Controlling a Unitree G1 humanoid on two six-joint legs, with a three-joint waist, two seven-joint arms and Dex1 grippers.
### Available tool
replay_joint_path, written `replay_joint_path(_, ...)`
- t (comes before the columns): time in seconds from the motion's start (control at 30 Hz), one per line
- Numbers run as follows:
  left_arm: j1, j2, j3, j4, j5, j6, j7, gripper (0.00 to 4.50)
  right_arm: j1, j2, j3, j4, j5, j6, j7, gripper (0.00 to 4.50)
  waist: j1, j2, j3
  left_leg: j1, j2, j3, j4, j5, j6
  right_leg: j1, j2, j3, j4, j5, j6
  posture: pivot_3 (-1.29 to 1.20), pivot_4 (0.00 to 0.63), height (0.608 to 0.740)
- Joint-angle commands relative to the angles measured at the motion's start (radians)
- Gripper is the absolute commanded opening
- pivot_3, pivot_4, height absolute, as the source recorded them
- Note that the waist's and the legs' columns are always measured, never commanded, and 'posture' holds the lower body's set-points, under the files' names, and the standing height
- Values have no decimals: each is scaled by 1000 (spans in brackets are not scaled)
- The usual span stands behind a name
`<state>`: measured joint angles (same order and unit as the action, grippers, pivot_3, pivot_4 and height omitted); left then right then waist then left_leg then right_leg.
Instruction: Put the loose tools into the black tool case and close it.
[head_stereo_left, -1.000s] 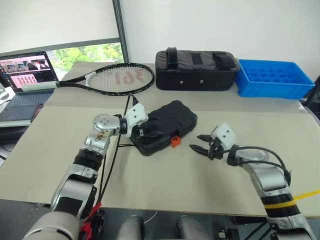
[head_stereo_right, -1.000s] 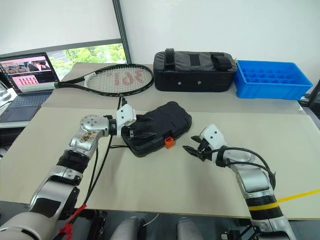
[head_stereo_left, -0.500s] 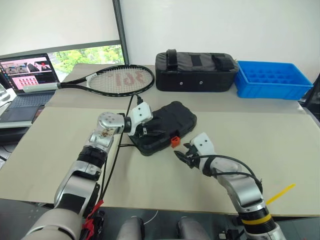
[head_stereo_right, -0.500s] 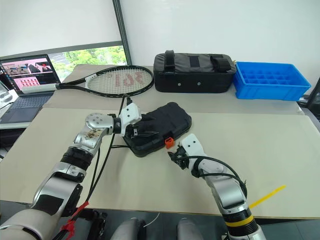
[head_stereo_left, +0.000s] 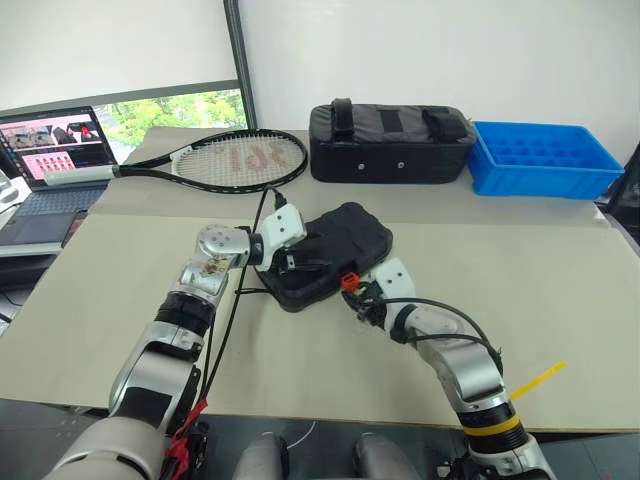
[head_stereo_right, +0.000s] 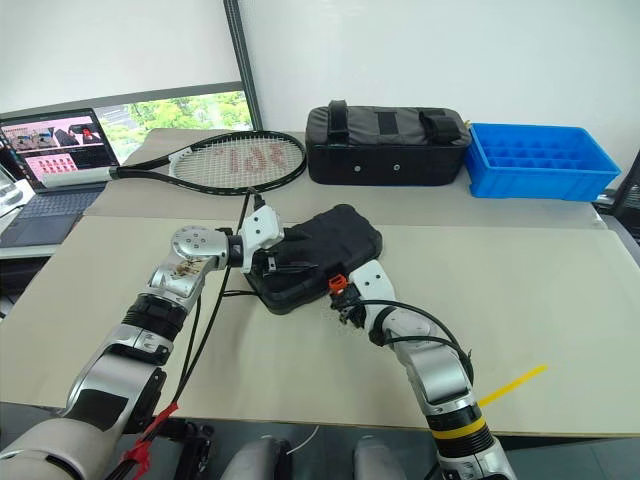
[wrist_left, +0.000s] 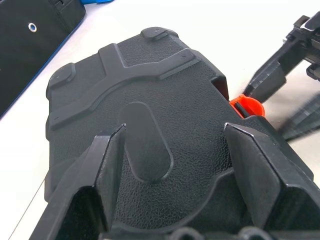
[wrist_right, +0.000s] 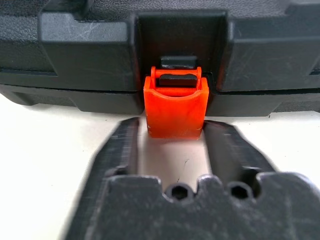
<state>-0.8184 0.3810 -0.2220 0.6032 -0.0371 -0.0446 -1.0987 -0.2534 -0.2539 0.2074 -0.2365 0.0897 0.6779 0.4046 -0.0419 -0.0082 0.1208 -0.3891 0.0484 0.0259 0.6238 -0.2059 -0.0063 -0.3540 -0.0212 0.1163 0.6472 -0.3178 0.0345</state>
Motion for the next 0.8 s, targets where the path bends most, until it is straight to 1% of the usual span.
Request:
replay_joint_path(0.03,24,7,-36,29,45,12,-2,3366,-8,-17,6,-48,-11,-23,3,1358,0,0,0,0,0,0,0,0,0,0,0,0,0,0,0,0,150,708)
replay_joint_path(0.5,26,-2,-49,37,57,-12,-8,3366,-34,-39,-8,-159,9,41,7,1358,0,0,0,-1,0,0,0,0,0,-1,0,0,-1,0,0,0,150,708)
replay_joint_path(0.8,19,-8,-51,46,60,-20,-8,3366,-98,-9,13,-85,3,65,1,1358,-1,0,0,-1,0,0,-1,0,0,-1,0,0,-1,0,0,0,150,708)
